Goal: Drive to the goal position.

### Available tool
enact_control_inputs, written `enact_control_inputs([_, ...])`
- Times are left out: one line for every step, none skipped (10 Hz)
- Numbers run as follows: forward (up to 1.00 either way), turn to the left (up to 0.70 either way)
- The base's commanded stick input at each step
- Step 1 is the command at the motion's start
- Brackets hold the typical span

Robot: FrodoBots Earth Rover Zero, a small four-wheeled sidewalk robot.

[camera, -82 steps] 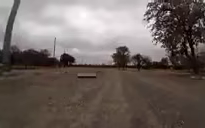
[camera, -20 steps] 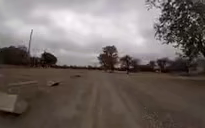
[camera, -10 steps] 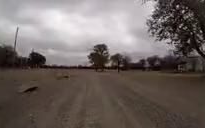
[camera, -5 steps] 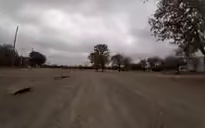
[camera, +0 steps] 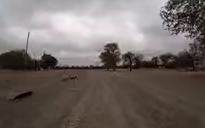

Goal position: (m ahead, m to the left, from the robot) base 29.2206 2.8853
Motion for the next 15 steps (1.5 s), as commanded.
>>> enact_control_inputs([0.7, -0.01])
enact_control_inputs([0.7, -0.01])
enact_control_inputs([0.7, -0.01])
enact_control_inputs([0.7, -0.01])
enact_control_inputs([0.7, -0.01])
enact_control_inputs([0.7, -0.01])
enact_control_inputs([0.7, -0.01])
enact_control_inputs([0.7, -0.02])
enact_control_inputs([0.7, -0.18])
enact_control_inputs([0.7, -0.14])
enact_control_inputs([0.7, -0.01])
enact_control_inputs([0.7, -0.01])
enact_control_inputs([0.7, -0.01])
enact_control_inputs([0.7, -0.01])
enact_control_inputs([0.7, -0.01])
